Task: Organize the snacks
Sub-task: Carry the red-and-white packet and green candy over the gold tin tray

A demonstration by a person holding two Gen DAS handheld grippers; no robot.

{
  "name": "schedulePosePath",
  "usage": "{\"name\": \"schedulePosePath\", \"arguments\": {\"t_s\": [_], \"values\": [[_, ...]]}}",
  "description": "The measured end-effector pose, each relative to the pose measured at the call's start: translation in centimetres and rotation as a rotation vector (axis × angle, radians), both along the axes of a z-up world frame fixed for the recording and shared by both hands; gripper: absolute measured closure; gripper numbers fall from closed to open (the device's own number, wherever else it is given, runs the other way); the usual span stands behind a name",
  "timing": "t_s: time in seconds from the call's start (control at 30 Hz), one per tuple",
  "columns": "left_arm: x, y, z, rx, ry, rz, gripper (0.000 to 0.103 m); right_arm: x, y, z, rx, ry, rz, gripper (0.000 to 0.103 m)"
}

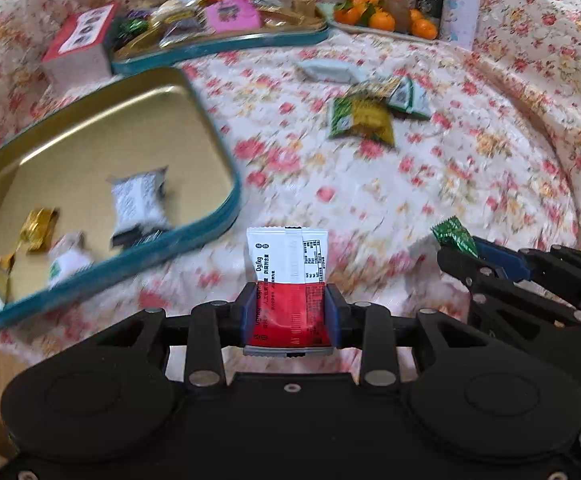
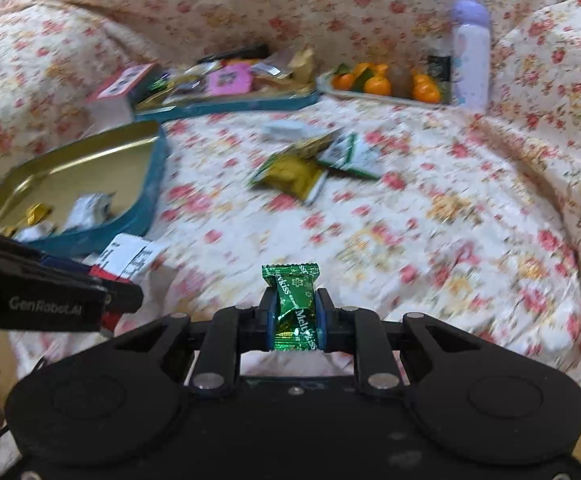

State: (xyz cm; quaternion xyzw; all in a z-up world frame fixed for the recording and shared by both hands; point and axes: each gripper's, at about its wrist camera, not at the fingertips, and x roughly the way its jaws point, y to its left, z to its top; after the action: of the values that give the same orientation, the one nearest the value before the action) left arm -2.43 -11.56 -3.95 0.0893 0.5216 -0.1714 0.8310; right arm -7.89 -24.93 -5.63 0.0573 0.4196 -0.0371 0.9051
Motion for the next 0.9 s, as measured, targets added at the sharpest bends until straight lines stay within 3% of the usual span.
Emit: {"name": "schedulePosePath", "arguments": {"t_s": [0.47,0.73,0.9], "values": [[0.1,7.7,1.6,0.031,-0.046,0.152,0.061,-1.7,7.2,0.3,0.083,0.097,0.222,0.083],[3.9,13.4,3.8,0.045,-0.142,0.274,0.06,-1.0,11.0,1.4,0.094,0.088,0.288,0.083],[7.2,17.0,5.2,0.013,-0.184,0.382,0.06,-0.2,12.9,2.1,0.1,0.083,0.318,0.083]]}}
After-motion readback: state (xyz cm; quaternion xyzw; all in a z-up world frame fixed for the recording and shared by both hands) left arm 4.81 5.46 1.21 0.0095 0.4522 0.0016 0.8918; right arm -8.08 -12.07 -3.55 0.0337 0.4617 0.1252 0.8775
